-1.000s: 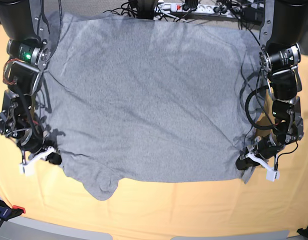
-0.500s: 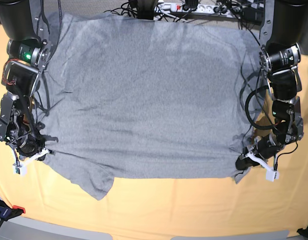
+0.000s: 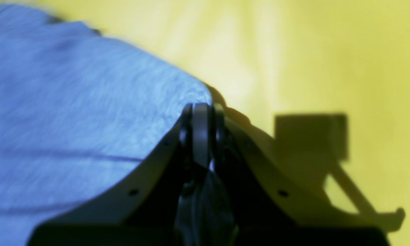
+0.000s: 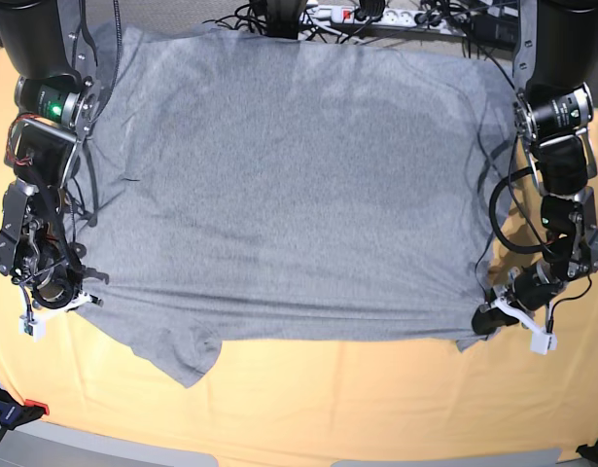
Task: Layout the t-shirt on the table in an organized manner, then fold the t-shirt properly
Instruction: 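Drag the hem corner with the left gripper away from the right gripper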
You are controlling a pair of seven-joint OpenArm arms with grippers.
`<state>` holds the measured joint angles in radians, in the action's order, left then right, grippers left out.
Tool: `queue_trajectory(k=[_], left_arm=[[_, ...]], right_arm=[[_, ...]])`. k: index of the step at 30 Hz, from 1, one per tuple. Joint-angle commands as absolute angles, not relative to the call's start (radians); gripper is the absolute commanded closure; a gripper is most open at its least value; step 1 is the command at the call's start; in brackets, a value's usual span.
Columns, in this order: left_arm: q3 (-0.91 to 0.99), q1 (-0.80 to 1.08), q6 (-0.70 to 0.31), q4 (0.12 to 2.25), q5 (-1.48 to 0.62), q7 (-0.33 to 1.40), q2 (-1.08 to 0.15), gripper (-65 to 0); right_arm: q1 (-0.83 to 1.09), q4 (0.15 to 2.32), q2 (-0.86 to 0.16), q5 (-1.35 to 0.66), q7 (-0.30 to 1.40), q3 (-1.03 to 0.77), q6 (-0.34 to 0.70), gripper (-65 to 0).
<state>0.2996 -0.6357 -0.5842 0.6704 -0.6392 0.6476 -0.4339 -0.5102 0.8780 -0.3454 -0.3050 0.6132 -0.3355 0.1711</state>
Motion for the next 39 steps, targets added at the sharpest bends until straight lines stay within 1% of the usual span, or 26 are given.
queue_trajectory(k=[1, 3, 7, 8, 9, 10, 12, 13, 14, 16, 17, 21, 25, 27, 30, 31, 33, 36, 39], left_arm=[[0.305, -0.670, -0.585, 0.686, -0.656, 0.614, -0.455, 0.0], [0.305, -0.668, -0.585, 0.686, -0.656, 0.614, -0.455, 0.0], [0.305, -0.669, -0.585, 0.686, -0.668, 0.606, -0.455, 0.0], [0.305, -0.671, -0.585, 0.686, -0.685, 0.607, -0.455, -3.8], [0.305, -0.674, -0.585, 0.686, -0.706, 0.608, -0.455, -11.6], [0.305, -0.677, -0.585, 0.686, -0.725, 0.613, -0.455, -20.9], [0.305, -0.685, -0.585, 0.686, -0.767, 0.649, -0.455, -39.8], [0.305, -0.691, -0.585, 0.686, -0.785, 0.673, -0.455, -46.6], [0.305, -0.697, -0.585, 0.686, -0.798, 0.699, -0.455, -49.8], [0.305, -0.711, -0.586, 0.686, -0.815, 0.743, -0.455, -49.4], [0.305, -0.719, -0.591, 0.686, -0.818, 0.756, -0.455, -49.4], [0.305, -0.739, -0.573, 0.686, -0.805, 0.759, -0.472, -49.4], [0.305, -0.745, -0.509, 0.686, -0.648, 0.719, -0.485, -49.4], [0.305, -0.745, -0.418, 0.686, -0.554, 0.637, -0.488, -49.4], [0.305, -0.744, -0.222, 0.686, -0.448, 0.523, -0.485, -49.4], [0.305, -0.743, -0.188, 0.686, -0.426, 0.513, -0.484, -49.4], [0.305, -0.742, -0.170, 0.686, -0.411, 0.512, -0.482, -49.4], [0.301, -0.736, -0.177, 0.685, -0.408, 0.500, -0.471, -49.4], [0.301, -0.736, -0.177, 0.685, -0.360, 0.491, -0.445, -49.4]], right_arm=[[-0.544, 0.899, -0.371, -0.292, 0.581, -0.340, 0.146, -0.4], [-0.544, 0.899, -0.369, -0.290, 0.580, -0.340, 0.168, -0.4], [-0.543, 0.899, -0.365, -0.290, 0.588, -0.340, 0.279, -0.5], [-0.543, 0.899, -0.365, -0.290, 0.588, -0.340, 0.295, -0.5], [-0.543, 0.899, -0.365, -0.290, 0.588, -0.340, 0.300, -0.5], [-0.543, 0.899, -0.365, -0.290, 0.588, -0.340, 0.300, -1.3], [-0.543, 0.899, -0.366, -0.290, 0.591, -0.340, 0.299, -7.2], [-0.542, 0.899, -0.366, -0.290, 0.593, -0.340, 0.299, -11.6], [-0.542, 0.899, -0.366, -0.290, 0.596, -0.340, 0.299, -16.1], [-0.540, 0.899, -0.366, -0.290, 0.596, -0.340, 0.299, -23.0], [-0.540, 0.899, -0.366, -0.290, 0.596, -0.340, 0.300, -24.5], [-0.541, 0.899, -0.366, -0.290, 0.596, -0.340, 0.300, -24.4], [-0.541, 0.899, -0.366, -0.287, 0.596, -0.340, 0.300, -24.4], [-0.541, 0.899, -0.366, -0.287, 0.596, -0.340, 0.300, -24.4], [-0.540, 0.899, -0.366, -0.287, 0.596, -0.340, 0.300, -24.4], [-0.540, 0.899, -0.366, -0.287, 0.598, -0.340, 0.300, -24.4], [-0.541, 0.899, -0.366, -0.287, 0.612, -0.340, 0.300, -24.4], [-0.541, 0.899, -0.366, -0.287, 0.617, -0.340, 0.313, -24.4], [-0.541, 0.899, -0.366, -0.287, 0.626, -0.340, 0.316, -24.4]])
